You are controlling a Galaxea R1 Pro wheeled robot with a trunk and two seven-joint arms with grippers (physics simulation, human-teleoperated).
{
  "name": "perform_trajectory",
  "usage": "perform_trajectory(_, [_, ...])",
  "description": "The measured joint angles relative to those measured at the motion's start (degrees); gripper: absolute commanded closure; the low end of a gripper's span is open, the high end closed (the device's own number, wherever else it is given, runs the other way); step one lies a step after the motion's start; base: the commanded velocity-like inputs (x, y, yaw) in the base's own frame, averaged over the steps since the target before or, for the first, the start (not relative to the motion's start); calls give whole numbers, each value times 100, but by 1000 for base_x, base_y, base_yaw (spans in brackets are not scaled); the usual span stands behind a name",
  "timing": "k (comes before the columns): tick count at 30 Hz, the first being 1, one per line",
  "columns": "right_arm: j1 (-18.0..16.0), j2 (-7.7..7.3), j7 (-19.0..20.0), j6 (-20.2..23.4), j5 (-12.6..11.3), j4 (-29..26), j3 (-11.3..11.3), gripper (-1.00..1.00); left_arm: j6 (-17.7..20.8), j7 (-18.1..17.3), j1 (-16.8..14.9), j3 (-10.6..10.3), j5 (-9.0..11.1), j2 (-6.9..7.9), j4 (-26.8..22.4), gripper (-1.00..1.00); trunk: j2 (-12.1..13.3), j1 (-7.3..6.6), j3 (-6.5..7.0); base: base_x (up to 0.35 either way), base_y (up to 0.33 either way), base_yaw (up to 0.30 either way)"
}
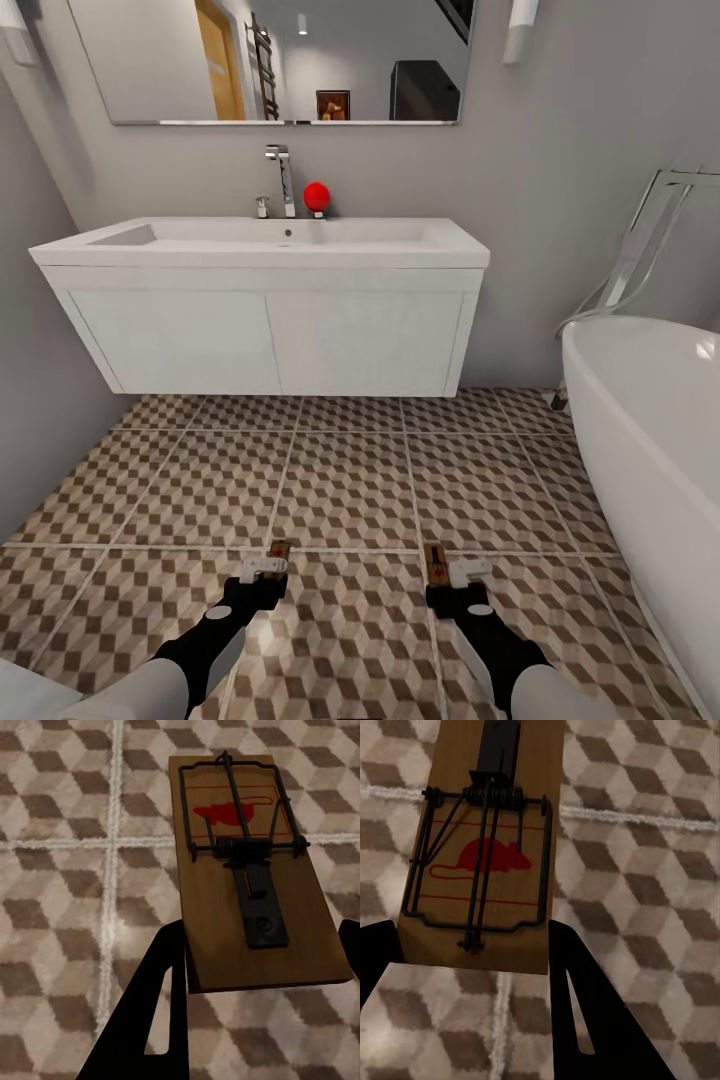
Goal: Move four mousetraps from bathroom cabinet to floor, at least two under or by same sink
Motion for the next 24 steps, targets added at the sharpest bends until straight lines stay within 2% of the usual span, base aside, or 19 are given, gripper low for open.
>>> perform_trajectory(24, [0,2,-4,-17,-1,-31,0,100,-26,-3,0,13,13,0,-5,100,-31,60,-509,0,0,0])
